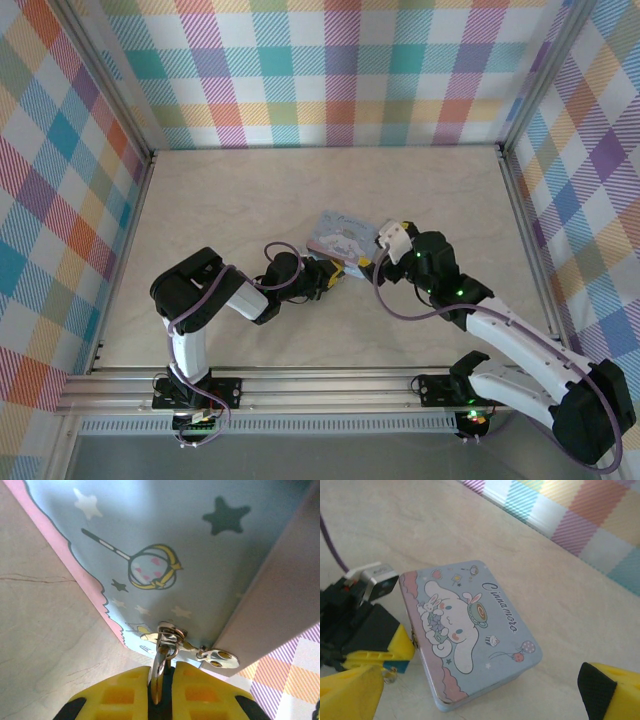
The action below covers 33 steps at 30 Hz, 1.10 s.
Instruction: Unlock a padlock with a key
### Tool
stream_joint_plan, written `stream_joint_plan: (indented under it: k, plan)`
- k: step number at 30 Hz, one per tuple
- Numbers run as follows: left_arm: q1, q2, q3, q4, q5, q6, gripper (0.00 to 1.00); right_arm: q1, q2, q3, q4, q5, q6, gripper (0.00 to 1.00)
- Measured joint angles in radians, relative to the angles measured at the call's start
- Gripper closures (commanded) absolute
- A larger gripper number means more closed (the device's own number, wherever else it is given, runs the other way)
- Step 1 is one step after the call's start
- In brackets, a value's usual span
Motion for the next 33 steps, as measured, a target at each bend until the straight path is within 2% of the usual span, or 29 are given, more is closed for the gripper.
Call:
stream_joint_plan:
  k: [10,17,26,33]
  plan:
    - [0.0,-0.005,0.003,-0.016,0.0,0.007,1.0,0.069,-0.006,-0.108,0.013,-0.027,-0.385,0.0]
    - [0.0,-0.008,0.003,-0.019,0.0,0.008,1.0,0.144,-0.003,-0.135,0.05,0.015,-0.557,0.0]
    - [0.0,-0.014,0.003,-0.032,0.0,0.014,1.0,0.225,0.129,-0.136,0.129,0.071,-0.649,0.01]
    - [-0.001,-0.018,0.003,-0.041,0.0,0.014,1.0,0.231,0.234,-0.136,0.163,0.081,-0.66,0.12]
